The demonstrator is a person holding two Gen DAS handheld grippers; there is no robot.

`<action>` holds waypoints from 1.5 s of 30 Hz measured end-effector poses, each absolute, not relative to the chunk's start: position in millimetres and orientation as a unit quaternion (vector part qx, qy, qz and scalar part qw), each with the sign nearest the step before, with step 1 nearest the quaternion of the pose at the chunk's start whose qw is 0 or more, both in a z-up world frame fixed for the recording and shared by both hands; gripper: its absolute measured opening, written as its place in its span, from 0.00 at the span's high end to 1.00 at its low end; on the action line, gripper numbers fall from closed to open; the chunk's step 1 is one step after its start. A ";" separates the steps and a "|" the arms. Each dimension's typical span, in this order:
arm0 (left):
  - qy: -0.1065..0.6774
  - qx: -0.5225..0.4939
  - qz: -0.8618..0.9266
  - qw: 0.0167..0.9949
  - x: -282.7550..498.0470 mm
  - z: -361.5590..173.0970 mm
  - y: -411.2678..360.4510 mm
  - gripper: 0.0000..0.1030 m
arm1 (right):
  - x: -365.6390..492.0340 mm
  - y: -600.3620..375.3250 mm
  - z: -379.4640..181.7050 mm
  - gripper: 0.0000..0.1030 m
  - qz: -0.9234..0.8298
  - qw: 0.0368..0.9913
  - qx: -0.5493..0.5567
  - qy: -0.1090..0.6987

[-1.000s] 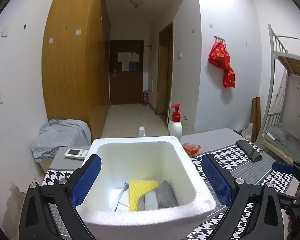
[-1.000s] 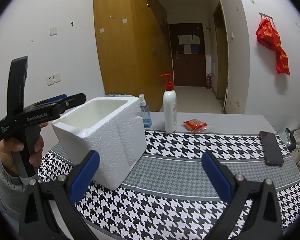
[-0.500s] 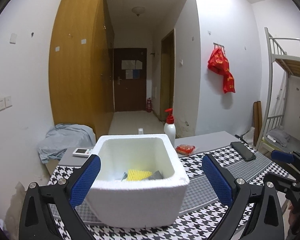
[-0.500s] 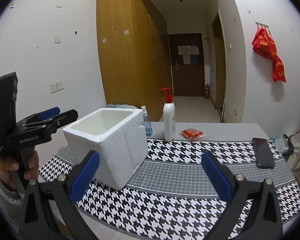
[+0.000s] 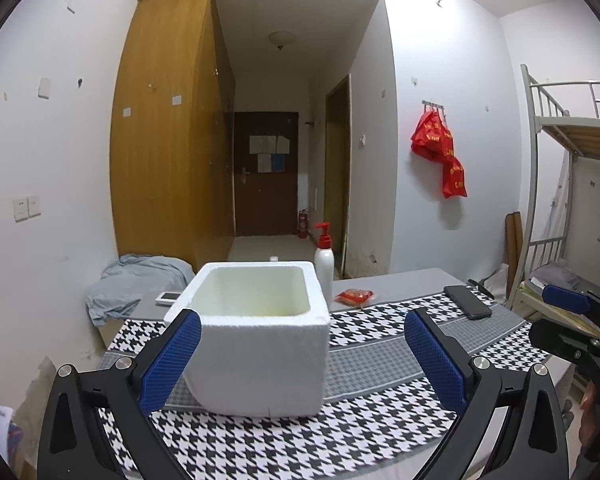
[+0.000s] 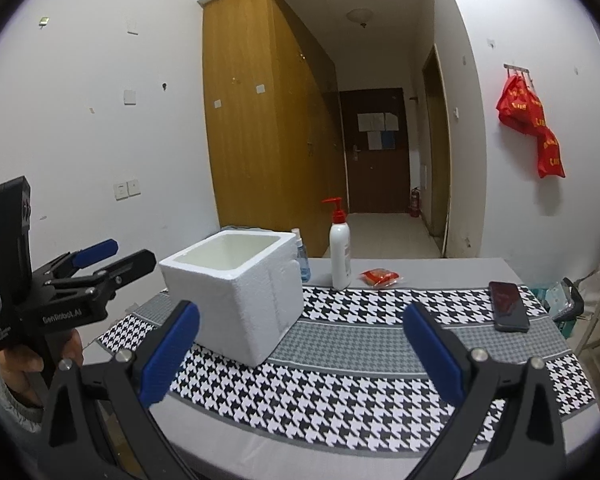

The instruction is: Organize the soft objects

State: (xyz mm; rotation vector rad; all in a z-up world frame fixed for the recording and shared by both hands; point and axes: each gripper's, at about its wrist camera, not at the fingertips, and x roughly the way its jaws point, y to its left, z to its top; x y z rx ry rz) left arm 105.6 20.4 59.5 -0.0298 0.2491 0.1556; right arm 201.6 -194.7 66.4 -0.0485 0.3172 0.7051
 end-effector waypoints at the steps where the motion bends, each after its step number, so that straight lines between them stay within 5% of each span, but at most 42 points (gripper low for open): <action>1: 0.122 -0.014 0.079 0.989 102.0 58.9 17.9 0.01 | 197.3 -196.4 66.0 0.00 0.344 0.926 -0.025 0.152; 45: 0.099 -0.013 0.074 0.992 23.4 8.9 -1.9 0.01 | 122.7 -206.8 15.6 0.00 0.329 0.933 -0.031 0.142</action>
